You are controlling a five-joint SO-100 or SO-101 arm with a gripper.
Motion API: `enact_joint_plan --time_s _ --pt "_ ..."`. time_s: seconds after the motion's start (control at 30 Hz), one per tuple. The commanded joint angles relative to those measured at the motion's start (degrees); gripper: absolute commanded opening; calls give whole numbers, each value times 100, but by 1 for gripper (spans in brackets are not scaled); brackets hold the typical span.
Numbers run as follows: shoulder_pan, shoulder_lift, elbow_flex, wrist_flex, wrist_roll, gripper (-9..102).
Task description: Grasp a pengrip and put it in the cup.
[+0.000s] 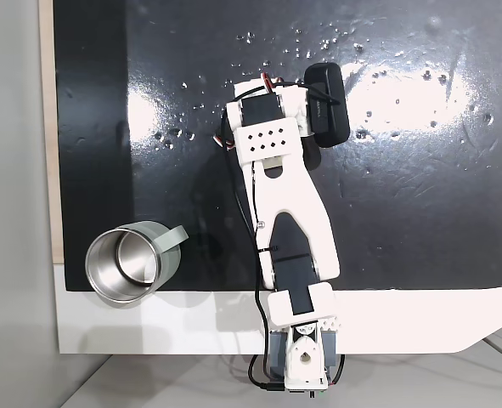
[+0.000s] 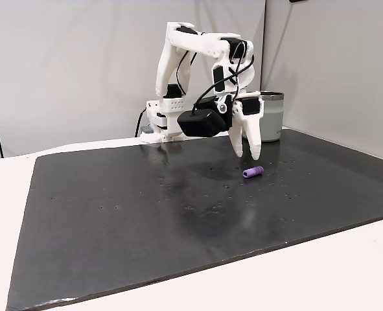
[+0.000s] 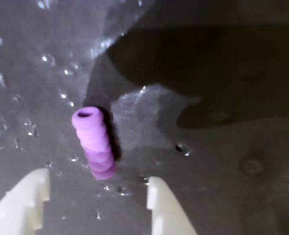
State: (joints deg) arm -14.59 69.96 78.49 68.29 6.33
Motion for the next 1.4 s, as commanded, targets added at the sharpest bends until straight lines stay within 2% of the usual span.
enact_joint_plan --time_s 0.0,0.57,0.93,1.17,1.37 --pt "-26 -79 -457 -158 -35 26" --pt "220 -967 -826 -571 -404 22" --pt "70 -1169 -1046 -809 -633 13" --pt "18 -1151 -1055 -791 -624 1" --pt "0 -932 -1099 -563 -615 0"
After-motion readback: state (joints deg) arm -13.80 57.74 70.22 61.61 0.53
